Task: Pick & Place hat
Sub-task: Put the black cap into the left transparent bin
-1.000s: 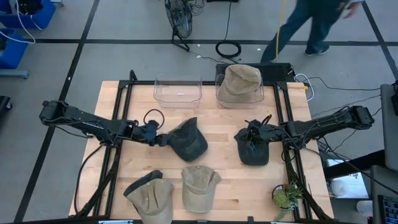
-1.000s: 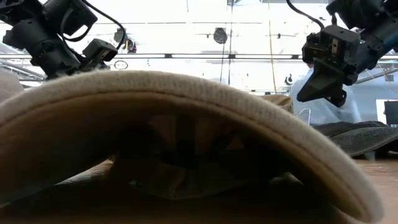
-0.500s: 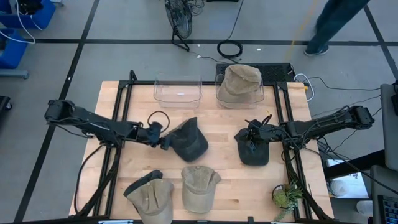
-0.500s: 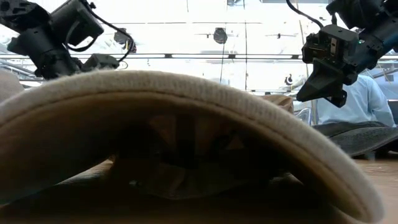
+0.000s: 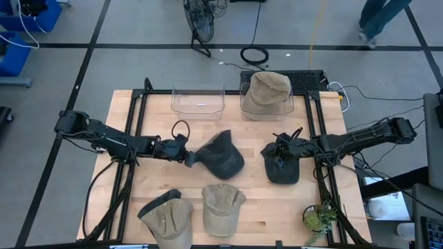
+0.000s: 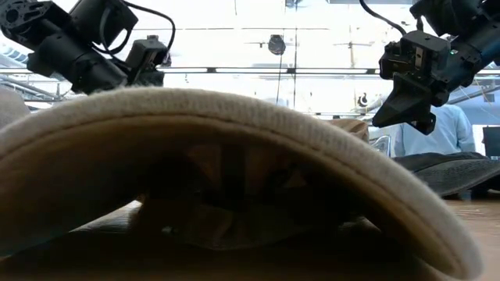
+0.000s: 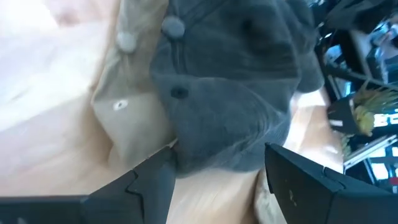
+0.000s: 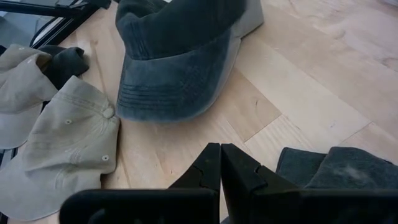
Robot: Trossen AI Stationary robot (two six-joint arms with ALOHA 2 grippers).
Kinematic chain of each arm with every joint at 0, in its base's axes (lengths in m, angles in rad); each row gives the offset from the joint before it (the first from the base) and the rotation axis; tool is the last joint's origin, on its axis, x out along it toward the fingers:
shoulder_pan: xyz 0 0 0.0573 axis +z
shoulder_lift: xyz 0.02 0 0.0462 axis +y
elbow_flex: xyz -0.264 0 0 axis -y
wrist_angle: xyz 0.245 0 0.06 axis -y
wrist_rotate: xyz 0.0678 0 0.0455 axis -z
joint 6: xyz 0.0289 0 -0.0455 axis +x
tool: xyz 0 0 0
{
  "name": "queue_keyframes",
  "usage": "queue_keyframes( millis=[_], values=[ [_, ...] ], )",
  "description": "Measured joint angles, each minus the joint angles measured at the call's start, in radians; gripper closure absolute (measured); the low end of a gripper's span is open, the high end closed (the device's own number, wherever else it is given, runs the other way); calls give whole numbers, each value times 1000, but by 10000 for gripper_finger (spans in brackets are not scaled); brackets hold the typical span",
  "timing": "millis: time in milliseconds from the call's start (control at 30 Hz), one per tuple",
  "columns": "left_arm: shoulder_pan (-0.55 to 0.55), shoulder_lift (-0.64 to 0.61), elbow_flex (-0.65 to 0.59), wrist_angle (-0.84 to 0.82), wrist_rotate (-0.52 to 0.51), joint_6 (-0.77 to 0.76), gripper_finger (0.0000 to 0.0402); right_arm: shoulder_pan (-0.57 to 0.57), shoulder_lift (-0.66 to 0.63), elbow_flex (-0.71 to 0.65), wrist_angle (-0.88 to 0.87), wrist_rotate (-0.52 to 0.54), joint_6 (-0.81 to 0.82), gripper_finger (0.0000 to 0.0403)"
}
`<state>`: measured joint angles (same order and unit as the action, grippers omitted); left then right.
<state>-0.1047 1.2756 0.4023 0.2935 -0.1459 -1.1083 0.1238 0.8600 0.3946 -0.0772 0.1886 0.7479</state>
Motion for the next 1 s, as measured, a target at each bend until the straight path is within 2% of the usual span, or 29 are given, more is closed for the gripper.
queue_keyframes(
  millis=[267,367,567,800,1000],
  values=[
    [2,1,0,27,-58,-1,158,0,0,0,0,-1,-3,403],
    [7,25,1,29,-57,-6,170,0,0,0,-1,-1,-6,403],
    [7,119,1,102,16,-57,263,0,0,0,-1,-1,-11,403],
    [22,165,1,276,17,-34,383,0,0,0,-1,24,-10,403],
    [52,120,2,373,16,36,396,0,0,0,-1,24,-11,403]
  ],
)
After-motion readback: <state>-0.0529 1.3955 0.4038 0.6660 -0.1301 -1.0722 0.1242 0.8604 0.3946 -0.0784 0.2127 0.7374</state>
